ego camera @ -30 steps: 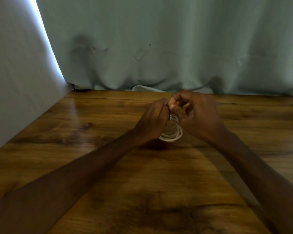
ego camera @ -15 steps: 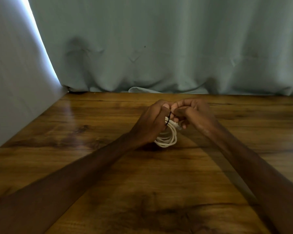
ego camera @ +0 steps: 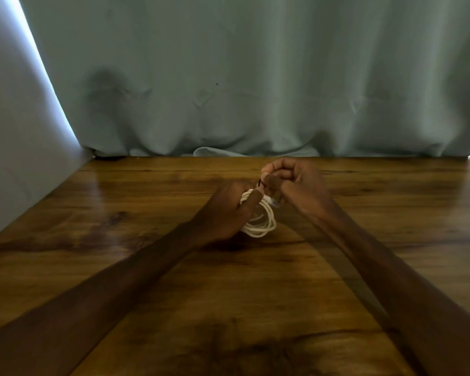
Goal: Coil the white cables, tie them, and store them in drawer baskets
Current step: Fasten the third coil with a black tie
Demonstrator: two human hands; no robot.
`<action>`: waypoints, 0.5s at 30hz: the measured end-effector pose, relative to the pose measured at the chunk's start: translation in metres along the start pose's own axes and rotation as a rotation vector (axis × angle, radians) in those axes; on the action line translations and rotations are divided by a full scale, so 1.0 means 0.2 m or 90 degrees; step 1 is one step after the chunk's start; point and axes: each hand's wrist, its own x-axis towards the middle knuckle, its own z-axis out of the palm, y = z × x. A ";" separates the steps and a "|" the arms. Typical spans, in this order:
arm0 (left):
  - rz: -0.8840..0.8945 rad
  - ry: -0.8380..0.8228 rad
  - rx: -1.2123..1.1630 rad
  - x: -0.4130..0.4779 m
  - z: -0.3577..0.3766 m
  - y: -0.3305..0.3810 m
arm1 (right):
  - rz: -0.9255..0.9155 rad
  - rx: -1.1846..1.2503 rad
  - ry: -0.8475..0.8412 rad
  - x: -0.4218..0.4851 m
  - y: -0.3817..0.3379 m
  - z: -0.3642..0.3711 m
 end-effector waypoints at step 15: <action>0.033 0.024 0.129 -0.03 -0.03 0.04 | 0.170 0.138 -0.137 0.00 0.02 -0.08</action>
